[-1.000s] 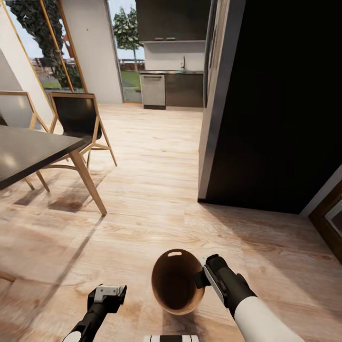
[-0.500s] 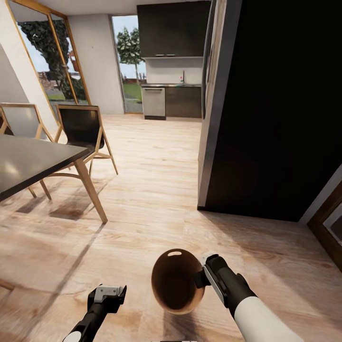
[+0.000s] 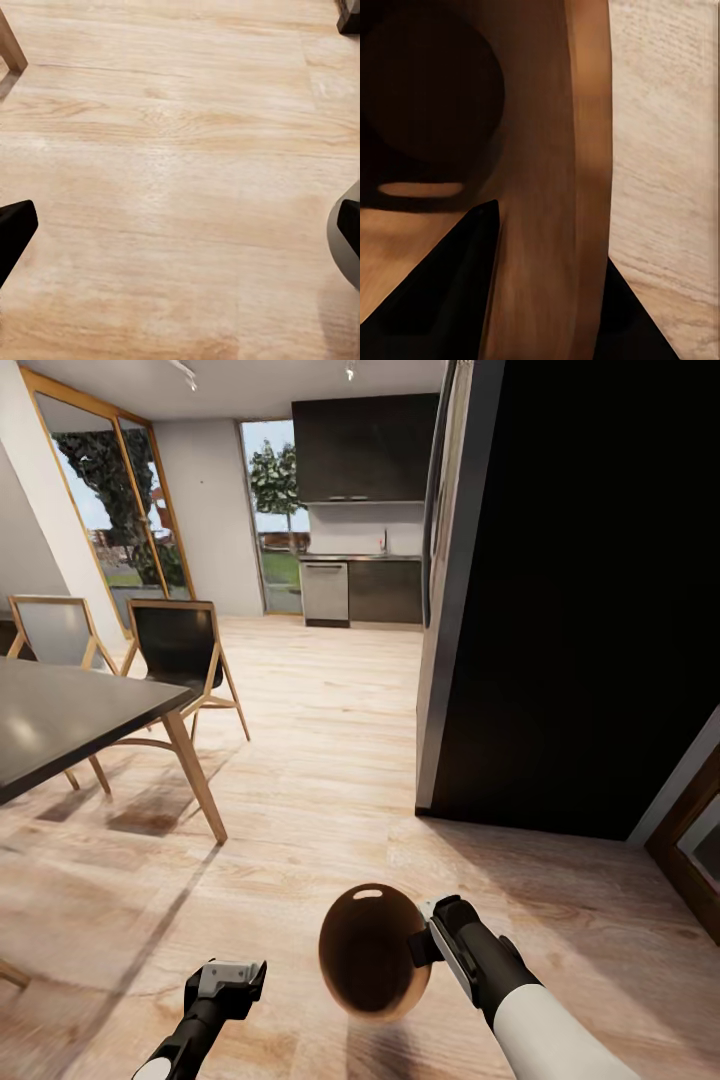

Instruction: Put the three can of soda from the living room inside the tash can in the kitchen.

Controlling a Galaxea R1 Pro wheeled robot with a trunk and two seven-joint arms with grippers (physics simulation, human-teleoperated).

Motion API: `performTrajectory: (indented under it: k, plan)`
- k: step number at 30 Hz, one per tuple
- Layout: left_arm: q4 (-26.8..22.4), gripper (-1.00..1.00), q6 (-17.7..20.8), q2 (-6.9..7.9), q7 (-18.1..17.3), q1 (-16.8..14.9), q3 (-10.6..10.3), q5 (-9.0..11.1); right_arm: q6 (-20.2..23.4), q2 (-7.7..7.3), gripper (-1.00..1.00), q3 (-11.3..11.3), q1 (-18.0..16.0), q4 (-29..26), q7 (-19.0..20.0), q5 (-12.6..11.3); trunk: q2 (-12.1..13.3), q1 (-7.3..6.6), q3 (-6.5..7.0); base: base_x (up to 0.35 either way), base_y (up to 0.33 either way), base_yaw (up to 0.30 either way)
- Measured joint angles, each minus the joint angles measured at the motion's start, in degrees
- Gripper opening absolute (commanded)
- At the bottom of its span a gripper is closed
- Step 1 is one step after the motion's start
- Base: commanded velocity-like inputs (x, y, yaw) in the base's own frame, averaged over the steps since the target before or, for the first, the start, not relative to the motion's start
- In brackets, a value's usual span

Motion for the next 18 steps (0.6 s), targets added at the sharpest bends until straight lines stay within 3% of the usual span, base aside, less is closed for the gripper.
performTrajectory:
  k: [15, 18]
  plan:
    - [-0.06, 1.00, 0.07, 0.00, 0.00, -0.03, 0.00, -0.02, -0.04, 0.00, -1.00, -0.06, 0.00, 0.00, -0.07, -0.03, 6.02, -3.29, 2.69, 0.000, 0.000, 0.000]
    - [-0.11, 1.00, 0.04, 0.00, 0.00, -0.01, 0.00, -0.01, -0.05, 0.00, -1.00, -0.06, 0.01, 0.01, -0.07, -0.04, 6.03, -3.30, 2.70, 0.000, 0.000, 0.000]
